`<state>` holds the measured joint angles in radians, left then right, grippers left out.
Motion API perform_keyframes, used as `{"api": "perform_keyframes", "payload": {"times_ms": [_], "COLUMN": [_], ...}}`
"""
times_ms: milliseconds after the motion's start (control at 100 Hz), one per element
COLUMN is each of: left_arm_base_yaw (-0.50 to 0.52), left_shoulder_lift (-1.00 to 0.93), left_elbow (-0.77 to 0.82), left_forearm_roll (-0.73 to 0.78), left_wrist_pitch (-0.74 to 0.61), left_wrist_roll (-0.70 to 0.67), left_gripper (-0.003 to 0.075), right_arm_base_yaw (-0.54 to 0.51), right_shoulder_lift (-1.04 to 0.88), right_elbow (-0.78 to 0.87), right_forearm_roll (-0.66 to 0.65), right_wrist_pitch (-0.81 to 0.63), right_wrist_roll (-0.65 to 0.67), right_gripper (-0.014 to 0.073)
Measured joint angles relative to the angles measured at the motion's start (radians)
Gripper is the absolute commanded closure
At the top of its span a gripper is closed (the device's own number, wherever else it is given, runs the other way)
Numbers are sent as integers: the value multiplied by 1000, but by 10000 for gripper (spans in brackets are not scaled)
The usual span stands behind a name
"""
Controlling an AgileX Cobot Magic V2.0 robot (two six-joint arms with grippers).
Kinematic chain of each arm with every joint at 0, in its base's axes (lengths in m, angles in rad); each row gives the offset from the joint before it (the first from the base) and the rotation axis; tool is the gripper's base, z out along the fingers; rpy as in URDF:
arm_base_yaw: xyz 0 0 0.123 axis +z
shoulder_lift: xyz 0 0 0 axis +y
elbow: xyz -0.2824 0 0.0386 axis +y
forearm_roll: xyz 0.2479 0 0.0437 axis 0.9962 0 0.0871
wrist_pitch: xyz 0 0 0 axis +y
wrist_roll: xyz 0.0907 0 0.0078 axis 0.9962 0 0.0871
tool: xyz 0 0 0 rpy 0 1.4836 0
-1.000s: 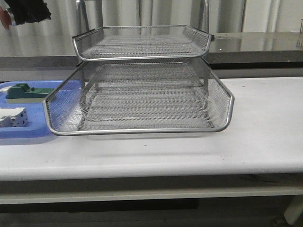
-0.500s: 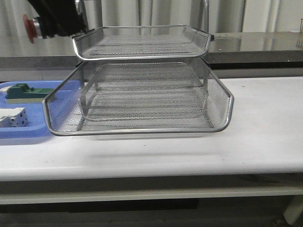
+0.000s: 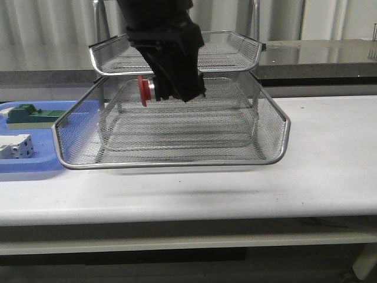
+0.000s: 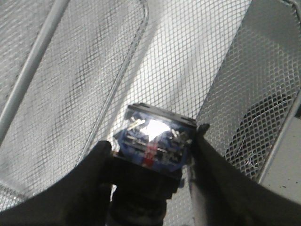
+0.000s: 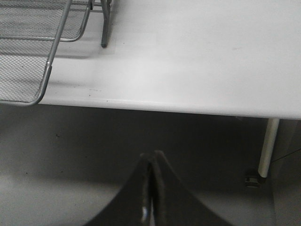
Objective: Place button on rack with both arms
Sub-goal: 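Carry the button over the pulled-out middle tray and lower it in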
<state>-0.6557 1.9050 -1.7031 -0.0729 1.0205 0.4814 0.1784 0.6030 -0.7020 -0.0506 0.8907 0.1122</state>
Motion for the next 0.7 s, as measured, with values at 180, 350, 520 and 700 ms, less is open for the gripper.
{"api": "perform_keyframes", "payload": {"times_ms": [180, 350, 520, 700], "left_arm_base_yaw": [-4, -4, -4, -4], "left_shoulder_lift": [51, 61, 61, 63], "left_elbow": [0, 0, 0, 0], "left_forearm_roll": [0, 4, 4, 4], "left_wrist_pitch": [-14, -16, -8, -5], "left_wrist_roll": [5, 7, 7, 9], "left_gripper": [715, 687, 516, 233], "right_arm_base_yaw": [0, 0, 0, 0], "right_shoulder_lift": [0, 0, 0, 0], "right_elbow": [0, 0, 0, 0], "right_forearm_roll": [0, 0, 0, 0], "right_wrist_pitch": [0, 0, 0, 0], "right_wrist_roll": [0, 0, 0, 0], "right_gripper": [662, 662, 662, 662]}}
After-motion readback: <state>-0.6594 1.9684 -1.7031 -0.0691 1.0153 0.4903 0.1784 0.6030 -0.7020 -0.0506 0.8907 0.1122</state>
